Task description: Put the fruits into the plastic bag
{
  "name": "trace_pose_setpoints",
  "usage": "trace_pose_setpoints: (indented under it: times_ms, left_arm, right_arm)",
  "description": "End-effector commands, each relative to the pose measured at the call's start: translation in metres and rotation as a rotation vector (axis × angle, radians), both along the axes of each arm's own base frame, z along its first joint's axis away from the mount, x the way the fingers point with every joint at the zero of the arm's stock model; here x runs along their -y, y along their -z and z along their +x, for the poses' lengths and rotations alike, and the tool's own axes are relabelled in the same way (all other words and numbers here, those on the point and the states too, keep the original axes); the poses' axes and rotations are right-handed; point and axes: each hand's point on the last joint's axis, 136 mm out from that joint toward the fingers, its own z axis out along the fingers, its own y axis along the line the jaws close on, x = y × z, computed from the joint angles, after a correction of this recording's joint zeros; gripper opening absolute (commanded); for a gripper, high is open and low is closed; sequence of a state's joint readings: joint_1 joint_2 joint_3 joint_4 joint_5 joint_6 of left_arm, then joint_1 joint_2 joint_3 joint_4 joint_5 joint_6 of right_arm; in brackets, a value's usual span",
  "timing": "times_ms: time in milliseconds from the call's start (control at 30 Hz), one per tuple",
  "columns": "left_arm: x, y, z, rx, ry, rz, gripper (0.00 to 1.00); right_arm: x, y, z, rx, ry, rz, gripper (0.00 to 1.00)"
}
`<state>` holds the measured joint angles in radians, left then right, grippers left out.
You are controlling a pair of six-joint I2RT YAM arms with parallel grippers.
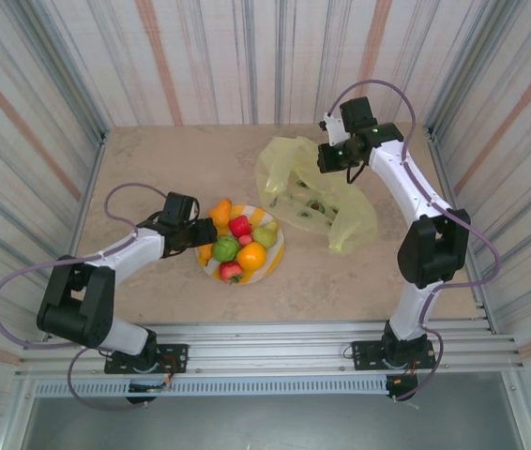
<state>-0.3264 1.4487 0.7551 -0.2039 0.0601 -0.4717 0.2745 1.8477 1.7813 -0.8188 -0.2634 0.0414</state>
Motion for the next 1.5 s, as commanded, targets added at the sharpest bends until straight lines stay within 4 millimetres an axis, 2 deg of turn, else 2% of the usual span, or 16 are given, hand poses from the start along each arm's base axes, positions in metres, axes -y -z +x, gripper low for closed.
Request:
trace_pose_setpoints:
  times_ms: [0, 400, 533, 900, 1000, 1067, 1133, 1200, 1333, 1400, 1467]
  left_arm:
    - [0.001, 0.000, 0.003, -0.004, 0.014, 0.005, 0.81]
    - [-0.003, 0.006, -0.008, -0.025, 0.024, 0.084, 0.76]
    - [-0.004, 0.003, -0.008, -0.008, 0.014, 0.081, 0.73]
    - [-0.017, -0.028, -0.010, 0.089, -0.054, 0.083, 0.64]
    - [-0.021, -0.045, -0.015, 0.130, -0.072, 0.071, 0.63]
    - [-0.018, -0.064, -0.019, 0.183, -0.070, 0.033, 0.62]
    - [-0.006, -0.086, -0.023, 0.254, -0.034, -0.019, 0.62]
    - [0.018, -0.110, -0.028, 0.343, 0.054, -0.080, 0.60]
    - [0.091, -0.156, -0.046, 0.524, 0.317, -0.158, 0.56]
    - [0.127, -0.171, -0.054, 0.588, 0.448, -0.145, 0.55]
    - [0.161, -0.175, -0.061, 0.620, 0.565, -0.112, 0.55]
  right_arm:
    - [-0.001, 0.010, 0.000, -0.030, -0.005, 0.008, 0.00]
    - [-0.003, 0.012, 0.001, -0.036, -0.009, 0.015, 0.00]
    - [-0.003, 0.015, 0.001, -0.042, -0.009, 0.015, 0.00]
    - [-0.005, 0.009, -0.001, -0.038, 0.002, 0.027, 0.00]
    - [-0.004, 0.007, -0.001, -0.042, 0.012, 0.036, 0.00]
    - [-0.006, 0.005, -0.001, -0.045, 0.021, 0.052, 0.00]
    - [-0.008, 0.004, -0.001, -0.050, 0.028, 0.071, 0.00]
    - [-0.008, 0.004, 0.001, -0.058, 0.040, 0.084, 0.00]
    - [-0.006, 0.005, 0.004, -0.076, 0.063, 0.101, 0.00]
    - [-0.006, 0.006, 0.006, -0.084, 0.066, 0.110, 0.00]
    - [-0.007, 0.007, 0.006, -0.093, 0.063, 0.131, 0.00]
